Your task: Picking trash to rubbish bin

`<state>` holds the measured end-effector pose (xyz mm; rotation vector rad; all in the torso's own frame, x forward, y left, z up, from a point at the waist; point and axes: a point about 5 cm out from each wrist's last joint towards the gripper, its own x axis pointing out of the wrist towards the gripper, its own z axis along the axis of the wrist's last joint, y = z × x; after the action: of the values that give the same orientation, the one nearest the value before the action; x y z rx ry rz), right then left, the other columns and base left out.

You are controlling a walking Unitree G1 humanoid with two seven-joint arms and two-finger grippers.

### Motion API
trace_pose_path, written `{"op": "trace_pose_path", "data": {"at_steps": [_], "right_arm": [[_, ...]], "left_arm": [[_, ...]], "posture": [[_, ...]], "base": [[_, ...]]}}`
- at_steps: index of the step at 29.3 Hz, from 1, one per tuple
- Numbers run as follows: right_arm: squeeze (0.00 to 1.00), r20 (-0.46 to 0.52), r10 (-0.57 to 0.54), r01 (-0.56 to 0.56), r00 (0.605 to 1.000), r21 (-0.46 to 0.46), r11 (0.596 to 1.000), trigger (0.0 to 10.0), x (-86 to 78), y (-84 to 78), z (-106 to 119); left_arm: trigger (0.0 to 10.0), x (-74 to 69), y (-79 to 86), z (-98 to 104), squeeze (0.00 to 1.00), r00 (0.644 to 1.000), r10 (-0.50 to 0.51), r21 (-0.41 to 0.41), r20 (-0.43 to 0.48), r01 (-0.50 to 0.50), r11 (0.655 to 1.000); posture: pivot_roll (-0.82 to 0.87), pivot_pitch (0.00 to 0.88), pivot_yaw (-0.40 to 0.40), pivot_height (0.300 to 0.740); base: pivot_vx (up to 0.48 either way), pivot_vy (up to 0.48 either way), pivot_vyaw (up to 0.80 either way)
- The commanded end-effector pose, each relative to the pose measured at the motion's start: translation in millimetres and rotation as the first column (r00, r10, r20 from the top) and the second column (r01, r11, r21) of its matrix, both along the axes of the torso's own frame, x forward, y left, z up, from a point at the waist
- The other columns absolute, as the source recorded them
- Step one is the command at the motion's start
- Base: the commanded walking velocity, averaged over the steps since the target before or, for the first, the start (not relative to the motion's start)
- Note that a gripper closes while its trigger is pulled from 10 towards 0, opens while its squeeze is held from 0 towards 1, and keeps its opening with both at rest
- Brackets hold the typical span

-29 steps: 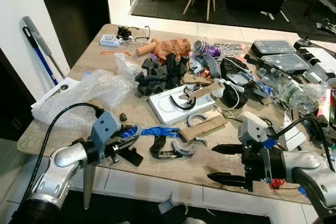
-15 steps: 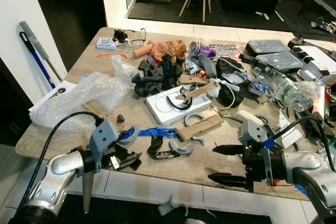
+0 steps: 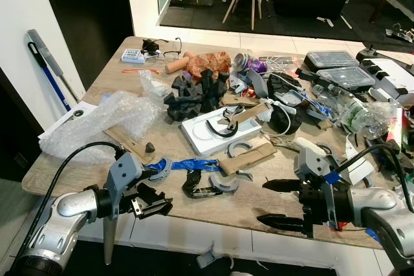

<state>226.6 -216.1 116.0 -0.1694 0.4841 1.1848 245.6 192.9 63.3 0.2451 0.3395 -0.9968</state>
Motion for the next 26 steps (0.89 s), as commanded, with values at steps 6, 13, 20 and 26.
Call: {"op": "trace_pose_path", "data": {"at_steps": [6,13,20,26], "right_arm": [[0.00,-0.001,0.001,-0.001,1.000,-0.017,1.000,10.0,-0.1,-2.7,0],[0.00,-0.004,0.000,0.000,1.000,-0.021,1.000,10.0,-0.1,-3.5,-1],[0.00,-0.007,0.001,-0.001,1.000,-0.025,1.000,10.0,-0.3,-4.0,-3],[0.00,-0.008,0.001,-0.001,1.000,-0.025,1.000,10.0,-0.4,-4.0,-3]], "left_arm": [[10.0,15.9,-2.5,-4,0.00,0.986,0.164,-0.060,0.018,-0.163,0.985],[10.0,15.4,8.9,18,0.00,0.989,0.139,-0.092,0.041,-0.135,0.987],[10.0,8.2,16.6,43,0.00,0.994,0.091,-0.114,0.058,-0.084,0.990],[10.0,0.2,3.4,45,0.00,1.000,0.012,-0.093,0.017,-0.011,0.996]], "posture": [[-0.05,0.000,-0.018,0.740],[-0.05,0.000,-0.018,0.740],[-0.04,0.000,-0.020,0.740],[-0.04,0.000,-0.020,0.740]], "base": [[0.000,0.000,0.00],[0.000,0.000,0.00],[0.000,0.000,0.00],[0.000,0.000,0.00]]}}
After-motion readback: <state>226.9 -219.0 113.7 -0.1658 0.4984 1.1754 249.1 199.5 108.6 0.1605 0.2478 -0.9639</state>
